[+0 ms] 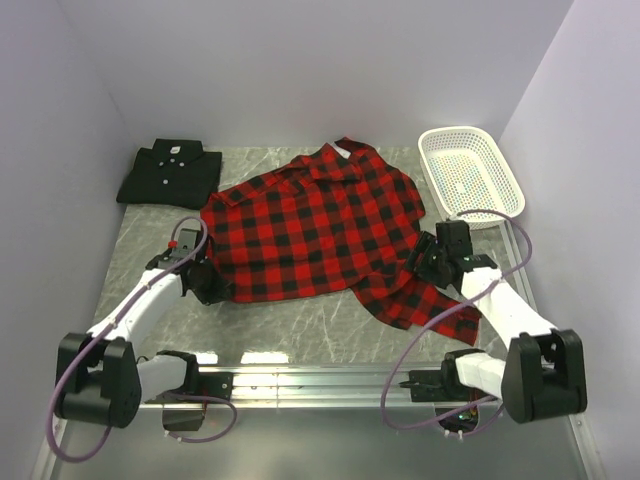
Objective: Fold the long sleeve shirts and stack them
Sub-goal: Fold the shirt
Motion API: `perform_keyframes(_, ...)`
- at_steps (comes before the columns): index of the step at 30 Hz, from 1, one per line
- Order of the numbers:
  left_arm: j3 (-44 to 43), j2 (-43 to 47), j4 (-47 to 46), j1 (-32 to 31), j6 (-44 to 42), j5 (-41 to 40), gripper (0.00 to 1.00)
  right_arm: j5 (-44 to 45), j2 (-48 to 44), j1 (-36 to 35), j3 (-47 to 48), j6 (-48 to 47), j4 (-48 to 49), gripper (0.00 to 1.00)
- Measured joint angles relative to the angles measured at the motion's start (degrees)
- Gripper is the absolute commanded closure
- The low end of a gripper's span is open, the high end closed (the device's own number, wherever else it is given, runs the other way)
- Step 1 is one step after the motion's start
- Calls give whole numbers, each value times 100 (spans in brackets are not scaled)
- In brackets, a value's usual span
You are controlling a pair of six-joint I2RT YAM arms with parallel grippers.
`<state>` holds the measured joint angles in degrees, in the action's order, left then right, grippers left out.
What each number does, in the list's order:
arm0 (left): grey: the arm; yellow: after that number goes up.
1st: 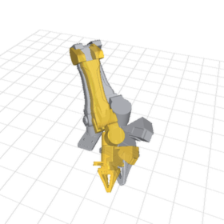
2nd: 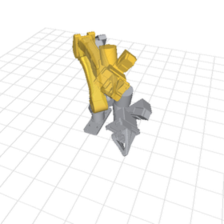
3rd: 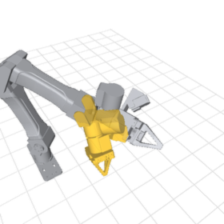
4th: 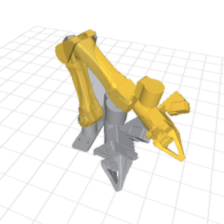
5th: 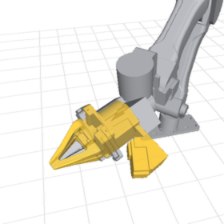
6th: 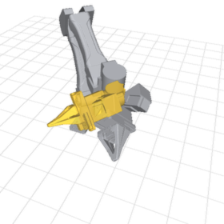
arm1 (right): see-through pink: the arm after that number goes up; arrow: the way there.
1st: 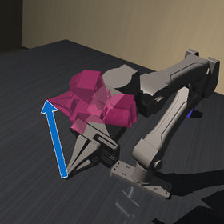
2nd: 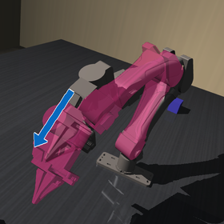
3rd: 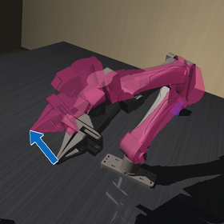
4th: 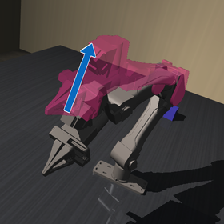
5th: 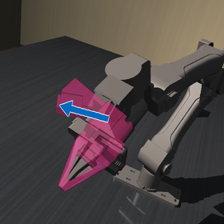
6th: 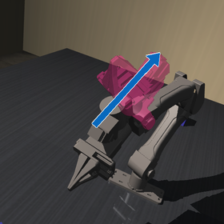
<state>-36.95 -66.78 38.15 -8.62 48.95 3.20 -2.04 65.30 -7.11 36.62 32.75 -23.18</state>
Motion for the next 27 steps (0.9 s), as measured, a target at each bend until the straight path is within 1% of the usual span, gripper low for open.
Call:
perform_keyframes(2, -37, 151, 31, 0, 0, 4, 99, -87, 258, 0, 39, -2, 9, 30)
perform_keyframes(5, -39, 273, 66, 0, 2, 22, 100, -210, 450, 0, 42, -4, -9, 44)
perform_keyframes(6, -39, 293, 74, 0, 2, 22, 99, -225, 459, 0, 42, -11, -17, 60)
perform_keyframes(9, -39, 378, 94, 0, 2, 22, 99, -251, 369, 0, 33, -74, -70, 90)
perform_keyframes(11, -39, 446, 125, 0, 2, 22, 99, -251, 245, 0, -4, -81, -116, 99)
perform_keyframes(12, -39, 476, 144, 0, 4, 24, 99, -249, 155, 0, -28, -96, -181, 100)
perform_keyframes(16, -39, 568, 240, 0, 2, 61, 99, -205, -238, 0, -59, -107, -516, 100)
perform_keyframes(20, -39, 704, 431, 0, 2, 72, 99, -92, -861, 0, -46, -76, -894, 100)
perform_keyframes(27, -39, 1185, 841, -11, -2, 105, 99, 129, -1515, -2, 236, -57, -1565, 100)
